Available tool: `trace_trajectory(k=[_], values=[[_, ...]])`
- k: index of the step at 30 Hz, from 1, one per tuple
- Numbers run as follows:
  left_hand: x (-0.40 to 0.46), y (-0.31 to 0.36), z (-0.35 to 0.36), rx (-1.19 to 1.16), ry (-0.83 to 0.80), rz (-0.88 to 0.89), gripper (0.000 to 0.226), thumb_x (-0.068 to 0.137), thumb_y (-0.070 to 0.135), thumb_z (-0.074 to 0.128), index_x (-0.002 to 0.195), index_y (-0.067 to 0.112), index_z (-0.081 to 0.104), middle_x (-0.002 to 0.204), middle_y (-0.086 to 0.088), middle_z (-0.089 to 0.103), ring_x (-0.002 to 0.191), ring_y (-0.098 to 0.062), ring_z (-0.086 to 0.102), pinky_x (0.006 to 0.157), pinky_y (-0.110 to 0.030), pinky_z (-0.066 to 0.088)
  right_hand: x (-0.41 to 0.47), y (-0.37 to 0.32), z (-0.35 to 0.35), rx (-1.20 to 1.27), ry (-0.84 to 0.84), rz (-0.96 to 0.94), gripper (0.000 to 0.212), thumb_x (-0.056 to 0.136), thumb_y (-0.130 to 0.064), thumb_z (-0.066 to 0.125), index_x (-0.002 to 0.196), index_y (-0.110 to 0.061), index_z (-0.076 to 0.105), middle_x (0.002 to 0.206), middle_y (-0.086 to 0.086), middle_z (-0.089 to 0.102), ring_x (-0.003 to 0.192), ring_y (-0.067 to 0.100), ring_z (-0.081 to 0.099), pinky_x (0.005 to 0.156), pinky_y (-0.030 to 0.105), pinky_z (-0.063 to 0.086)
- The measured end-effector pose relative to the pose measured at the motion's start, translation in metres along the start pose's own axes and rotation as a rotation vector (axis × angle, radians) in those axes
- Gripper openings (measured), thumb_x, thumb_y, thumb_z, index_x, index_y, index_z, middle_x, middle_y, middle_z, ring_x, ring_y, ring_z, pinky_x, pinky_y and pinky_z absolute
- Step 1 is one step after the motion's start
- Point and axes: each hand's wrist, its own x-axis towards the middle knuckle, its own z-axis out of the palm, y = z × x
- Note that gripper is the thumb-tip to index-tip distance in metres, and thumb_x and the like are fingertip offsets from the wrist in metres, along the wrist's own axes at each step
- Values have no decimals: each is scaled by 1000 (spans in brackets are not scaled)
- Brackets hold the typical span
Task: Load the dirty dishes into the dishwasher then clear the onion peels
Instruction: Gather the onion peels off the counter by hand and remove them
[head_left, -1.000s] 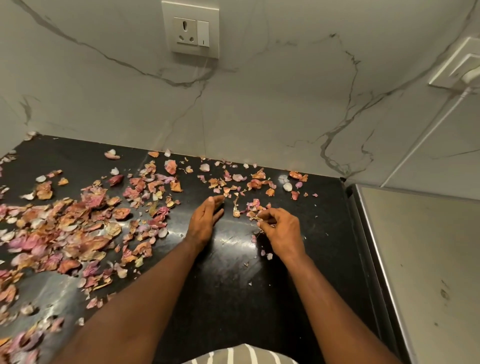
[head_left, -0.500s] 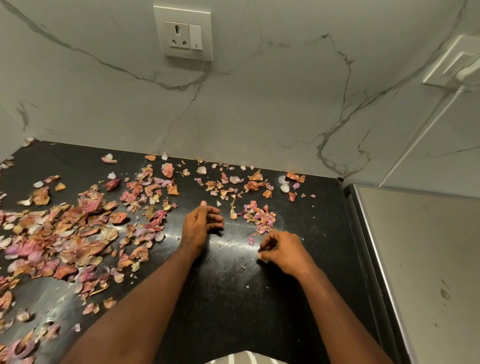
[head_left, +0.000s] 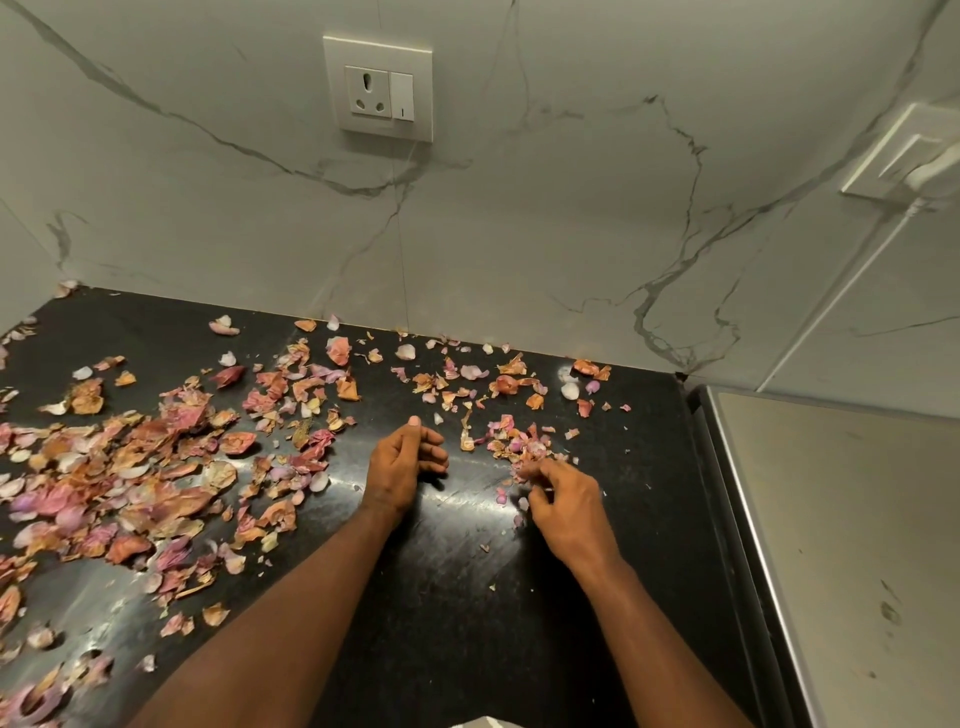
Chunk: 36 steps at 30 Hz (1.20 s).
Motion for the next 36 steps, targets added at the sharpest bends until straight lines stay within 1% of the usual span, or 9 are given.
trace_trajectory(k=[2,5,10,16,19,21,25,31,36], values=[[1,0,1,15,-3,9,57,111,41,37,106,-10,63,92,-36,65,75,-38,67,61,-45,60,-2,-4,-6,-97,-153,24,24,97,-10,61,99,-26,78,97,-15,71,84,-4,67,74,8,52],[2,0,1,32,-7,17,57,111,41,37,105,-9,63,91,-36,64,74,-39,67,60,-45,60,-2,-6,-7,-271,-354,81,24,98,-14,58,100,-23,79,99,-7,75,88,5,68,88,29,59],[1,0,1,52,-10,19,57,111,41,37,104,-9,64,90,-35,65,74,-39,67,60,-45,60,0,-7,-7,-254,-229,-2,42,100,-7,53,139,-21,63,137,-2,62,123,14,58,107,32,46],[1,-2,1,52,-10,36,56,112,38,37,103,-10,64,88,-35,65,72,-37,67,57,-40,60,-4,-1,-4,-243,-313,96,30,99,-10,53,98,-27,78,103,-9,73,89,4,67,88,33,60],[2,-3,0,57,-13,36,55,111,38,38,102,-9,64,88,-33,66,73,-38,67,58,-41,60,-2,0,-2,-205,-294,78,31,99,-9,54,119,-24,74,119,-6,69,106,5,64,98,30,54],[1,-3,0,57,-15,36,56,111,39,38,103,-9,64,88,-33,66,73,-39,68,57,-41,60,2,3,-1,-229,-224,33,43,100,-11,58,142,-21,59,137,-4,57,126,11,53,111,32,44],[1,-4,0,59,-12,49,55,111,39,37,102,-9,65,88,-33,67,72,-38,68,57,-40,60,0,5,4,-189,-164,-81,49,102,-17,54,150,-22,50,151,-4,52,139,11,45,120,34,37],[0,-2,3,67,19,58,55,112,38,37,100,-7,66,85,-32,67,69,-34,67,56,-34,59,-26,3,45,-522,-496,-473,62,109,-57,20,165,-36,3,170,-11,-10,157,10,-15,127,37,-10],[-1,-3,2,71,1,47,57,111,42,38,101,-6,66,86,-31,68,72,-40,67,56,-42,59,-21,24,45,-644,-389,-299,72,104,-70,7,161,-35,-19,167,-10,-29,153,16,-31,128,51,-11]])
